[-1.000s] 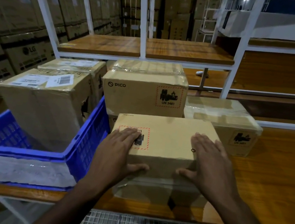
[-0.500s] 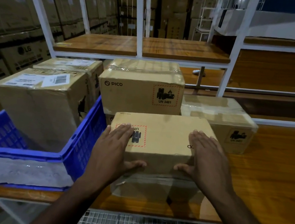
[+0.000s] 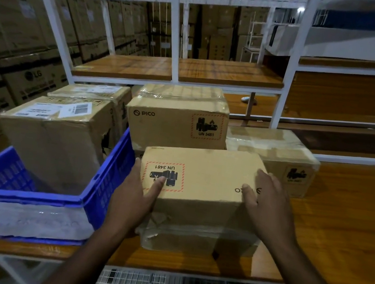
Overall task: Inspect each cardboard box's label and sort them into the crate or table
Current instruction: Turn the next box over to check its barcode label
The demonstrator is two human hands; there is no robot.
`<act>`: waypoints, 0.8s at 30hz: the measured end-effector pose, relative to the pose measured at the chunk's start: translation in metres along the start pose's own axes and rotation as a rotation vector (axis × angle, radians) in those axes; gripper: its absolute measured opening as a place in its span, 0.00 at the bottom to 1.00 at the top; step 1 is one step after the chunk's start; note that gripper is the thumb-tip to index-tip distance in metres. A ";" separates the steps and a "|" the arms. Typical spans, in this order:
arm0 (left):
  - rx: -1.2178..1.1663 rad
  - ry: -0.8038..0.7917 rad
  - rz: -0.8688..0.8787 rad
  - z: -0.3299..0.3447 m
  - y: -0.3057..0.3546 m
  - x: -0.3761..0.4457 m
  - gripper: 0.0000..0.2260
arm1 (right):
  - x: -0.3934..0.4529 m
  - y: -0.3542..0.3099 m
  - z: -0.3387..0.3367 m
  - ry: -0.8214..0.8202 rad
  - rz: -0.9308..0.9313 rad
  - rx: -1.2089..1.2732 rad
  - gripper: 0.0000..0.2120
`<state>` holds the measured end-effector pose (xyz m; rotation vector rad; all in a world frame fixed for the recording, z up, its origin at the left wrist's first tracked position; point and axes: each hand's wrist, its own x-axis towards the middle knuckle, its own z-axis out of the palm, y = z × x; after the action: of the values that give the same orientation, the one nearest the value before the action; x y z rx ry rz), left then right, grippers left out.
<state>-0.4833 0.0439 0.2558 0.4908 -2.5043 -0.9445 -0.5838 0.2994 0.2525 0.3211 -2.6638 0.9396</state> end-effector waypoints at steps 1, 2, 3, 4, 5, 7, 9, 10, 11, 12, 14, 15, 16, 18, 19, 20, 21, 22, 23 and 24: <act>-0.009 0.000 0.000 -0.001 -0.001 -0.005 0.34 | -0.004 0.000 -0.004 0.016 -0.004 0.017 0.25; -0.023 0.008 0.001 -0.001 -0.001 -0.011 0.36 | -0.009 0.000 -0.008 0.038 -0.006 0.038 0.27; -0.042 0.024 0.008 -0.001 -0.001 -0.017 0.38 | -0.014 0.000 -0.012 0.065 -0.014 0.059 0.29; -0.069 0.042 0.017 0.000 -0.001 -0.025 0.40 | -0.019 0.001 -0.016 0.092 -0.025 0.083 0.31; -0.102 0.063 0.027 0.001 -0.001 -0.032 0.41 | -0.023 0.003 -0.018 0.116 -0.037 0.114 0.34; -0.158 0.102 0.027 0.006 -0.001 -0.048 0.42 | -0.031 0.008 -0.021 0.128 -0.031 0.193 0.40; -0.177 0.128 0.000 0.015 -0.009 -0.062 0.46 | -0.039 0.014 -0.017 0.087 0.016 0.232 0.47; -0.179 0.129 -0.017 0.020 -0.014 -0.068 0.47 | -0.043 0.018 -0.013 0.065 0.041 0.222 0.51; -0.181 0.125 -0.036 0.026 -0.019 -0.074 0.49 | -0.048 0.022 -0.008 0.055 0.061 0.201 0.54; -0.181 0.120 -0.056 0.030 -0.023 -0.078 0.50 | -0.051 0.025 -0.004 0.051 0.075 0.177 0.56; -0.153 0.139 -0.065 0.035 -0.027 -0.082 0.52 | -0.057 0.031 0.003 0.034 0.101 0.138 0.59; -0.129 0.158 -0.058 0.036 -0.028 -0.081 0.52 | -0.059 0.034 0.005 0.018 0.109 0.119 0.60; -0.109 0.170 -0.053 0.036 -0.030 -0.080 0.53 | -0.061 0.037 0.007 0.001 0.111 0.101 0.61; -0.075 0.151 -0.057 0.034 -0.035 -0.076 0.55 | -0.066 0.041 0.011 -0.022 0.111 0.073 0.62; -0.059 0.136 -0.056 0.033 -0.037 -0.074 0.56 | -0.068 0.042 0.013 -0.034 0.113 0.065 0.63; -0.052 0.123 -0.054 0.032 -0.039 -0.072 0.57 | -0.071 0.043 0.015 -0.043 0.117 0.064 0.63; -0.055 0.117 -0.047 0.032 -0.040 -0.072 0.57 | -0.072 0.043 0.016 -0.043 0.119 0.072 0.62; -0.052 0.114 -0.028 0.032 -0.040 -0.071 0.57 | -0.073 0.044 0.017 -0.026 0.113 0.081 0.62; -0.036 0.112 0.006 0.032 -0.041 -0.069 0.56 | -0.072 0.044 0.018 -0.003 0.098 0.087 0.61; 0.002 0.102 0.046 0.034 -0.041 -0.067 0.54 | -0.071 0.044 0.019 0.015 0.077 0.081 0.61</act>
<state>-0.4357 0.0636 0.1875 0.4680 -2.4148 -0.8776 -0.5347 0.3285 0.1883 0.2299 -2.6462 1.0708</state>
